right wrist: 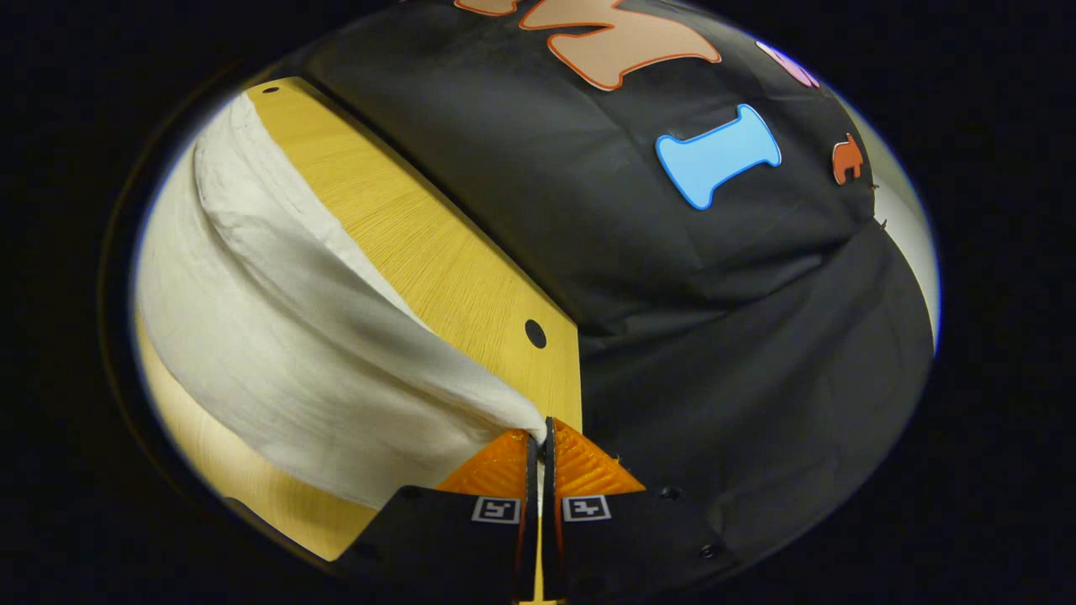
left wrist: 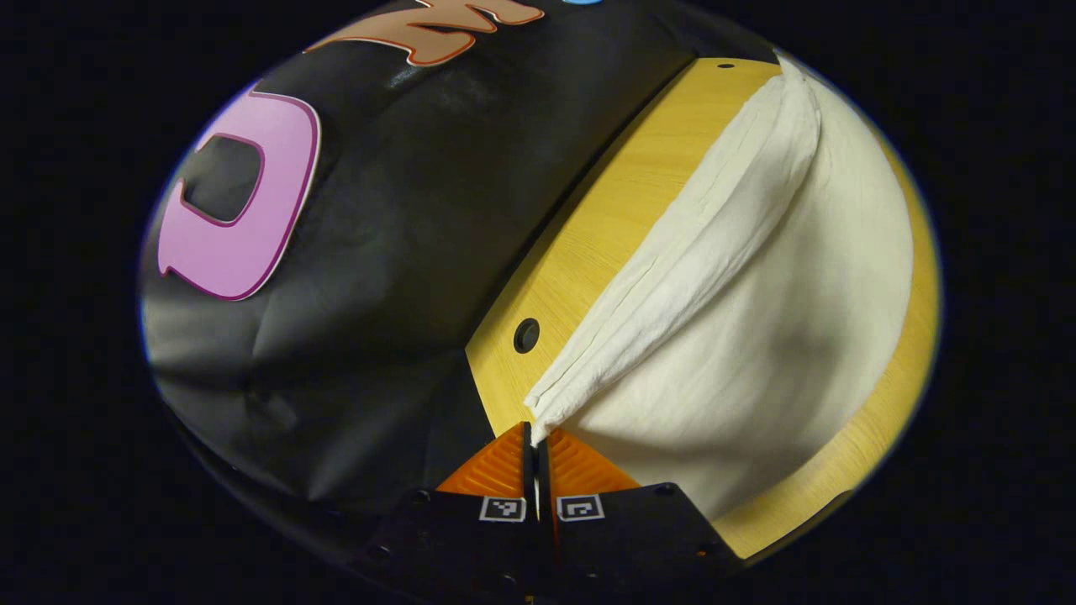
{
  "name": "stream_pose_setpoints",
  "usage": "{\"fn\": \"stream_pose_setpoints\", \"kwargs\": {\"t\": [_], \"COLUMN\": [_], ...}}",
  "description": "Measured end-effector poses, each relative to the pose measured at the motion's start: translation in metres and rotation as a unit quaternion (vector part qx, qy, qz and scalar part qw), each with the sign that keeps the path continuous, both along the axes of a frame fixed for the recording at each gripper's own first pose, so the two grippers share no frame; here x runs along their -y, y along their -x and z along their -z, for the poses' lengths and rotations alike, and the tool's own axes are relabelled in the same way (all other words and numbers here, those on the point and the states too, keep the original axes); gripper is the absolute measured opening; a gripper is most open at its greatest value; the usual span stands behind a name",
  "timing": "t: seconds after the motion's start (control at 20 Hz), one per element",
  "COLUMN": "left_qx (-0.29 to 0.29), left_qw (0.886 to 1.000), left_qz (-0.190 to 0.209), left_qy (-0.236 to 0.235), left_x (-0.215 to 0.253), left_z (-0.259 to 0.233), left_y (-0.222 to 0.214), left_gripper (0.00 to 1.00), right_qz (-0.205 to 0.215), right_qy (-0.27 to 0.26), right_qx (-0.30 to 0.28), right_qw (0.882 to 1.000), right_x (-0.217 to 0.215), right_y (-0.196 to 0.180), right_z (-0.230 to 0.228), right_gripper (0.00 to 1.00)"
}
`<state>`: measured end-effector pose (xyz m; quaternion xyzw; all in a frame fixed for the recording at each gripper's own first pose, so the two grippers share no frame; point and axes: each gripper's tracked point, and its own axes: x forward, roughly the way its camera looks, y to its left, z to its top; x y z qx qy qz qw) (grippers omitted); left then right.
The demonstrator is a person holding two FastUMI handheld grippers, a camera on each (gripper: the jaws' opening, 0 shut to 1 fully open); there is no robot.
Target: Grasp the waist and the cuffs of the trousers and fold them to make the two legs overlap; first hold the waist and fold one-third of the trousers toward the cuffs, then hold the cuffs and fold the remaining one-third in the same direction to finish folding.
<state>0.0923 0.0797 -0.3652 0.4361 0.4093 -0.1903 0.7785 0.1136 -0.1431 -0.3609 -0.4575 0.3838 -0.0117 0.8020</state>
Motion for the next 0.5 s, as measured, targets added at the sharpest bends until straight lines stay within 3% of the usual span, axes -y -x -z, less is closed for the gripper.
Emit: {"fn": "stream_pose_setpoints", "kwargs": {"t": [0.35, 0.5], "left_qx": [-0.005, -0.018], "left_qw": [0.999, 0.999], "left_qz": [0.013, 0.008], "left_qy": [-0.044, -0.035], "left_x": [0.011, 0.016], "left_z": [0.037, 0.048], "left_y": [-0.024, -0.024], "left_gripper": [0.0, 0.0], "right_qz": [0.009, 0.018], "right_qy": [-0.024, -0.033], "right_qx": [-0.025, -0.034], "right_qw": [0.999, 0.999], "right_x": [-0.009, -0.01], "right_y": [-0.036, -0.04], "right_z": [0.061, 0.082], "right_gripper": [0.02, 0.04]}}
